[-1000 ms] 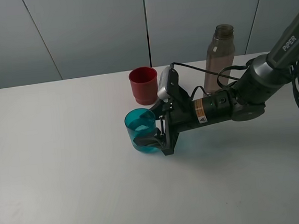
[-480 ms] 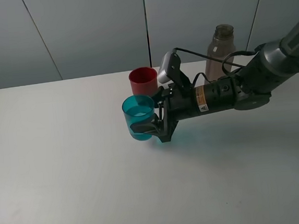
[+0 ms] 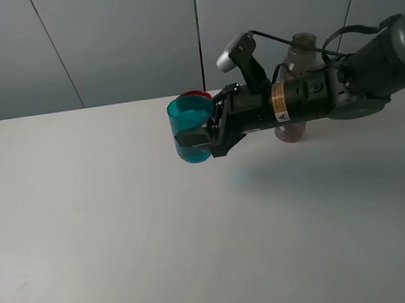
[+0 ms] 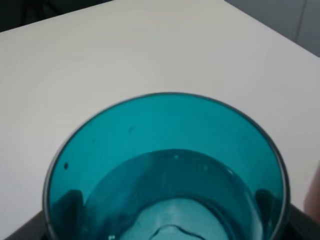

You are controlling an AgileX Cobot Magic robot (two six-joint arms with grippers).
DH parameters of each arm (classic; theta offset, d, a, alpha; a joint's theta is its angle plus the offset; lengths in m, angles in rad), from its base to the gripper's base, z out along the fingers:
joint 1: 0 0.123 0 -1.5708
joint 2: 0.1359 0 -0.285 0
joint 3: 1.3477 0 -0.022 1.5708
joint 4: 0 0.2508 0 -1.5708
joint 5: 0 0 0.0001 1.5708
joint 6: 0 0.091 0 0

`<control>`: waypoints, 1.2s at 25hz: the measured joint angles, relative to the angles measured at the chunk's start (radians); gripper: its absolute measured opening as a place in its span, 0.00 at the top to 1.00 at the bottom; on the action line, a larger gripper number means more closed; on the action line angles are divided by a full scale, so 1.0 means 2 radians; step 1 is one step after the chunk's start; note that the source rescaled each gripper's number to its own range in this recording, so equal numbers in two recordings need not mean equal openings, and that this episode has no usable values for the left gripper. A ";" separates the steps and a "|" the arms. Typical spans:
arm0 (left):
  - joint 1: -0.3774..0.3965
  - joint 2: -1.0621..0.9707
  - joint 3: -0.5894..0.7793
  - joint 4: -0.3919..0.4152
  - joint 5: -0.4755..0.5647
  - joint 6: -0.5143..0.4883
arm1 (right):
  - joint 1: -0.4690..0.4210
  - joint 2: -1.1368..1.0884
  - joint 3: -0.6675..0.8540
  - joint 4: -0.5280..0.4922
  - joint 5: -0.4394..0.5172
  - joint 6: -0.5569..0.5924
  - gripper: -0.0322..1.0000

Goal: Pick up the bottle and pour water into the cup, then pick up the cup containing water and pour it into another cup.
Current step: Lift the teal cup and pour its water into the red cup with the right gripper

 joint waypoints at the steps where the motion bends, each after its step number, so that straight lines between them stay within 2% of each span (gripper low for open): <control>1: 0.000 0.000 0.000 0.000 0.000 0.000 | 0.000 -0.006 0.000 0.000 0.006 0.007 0.78; 9: 0.000 0.000 0.000 0.000 0.000 0.000 | 0.008 -0.050 -0.006 -0.002 0.042 0.048 0.78; 19: 0.000 0.000 0.000 0.000 0.000 -0.001 | 0.008 -0.051 -0.066 -0.008 0.144 0.083 0.78; 30: 0.000 0.000 0.000 0.000 0.000 -0.002 | 0.008 -0.051 -0.135 -0.014 0.224 0.102 0.78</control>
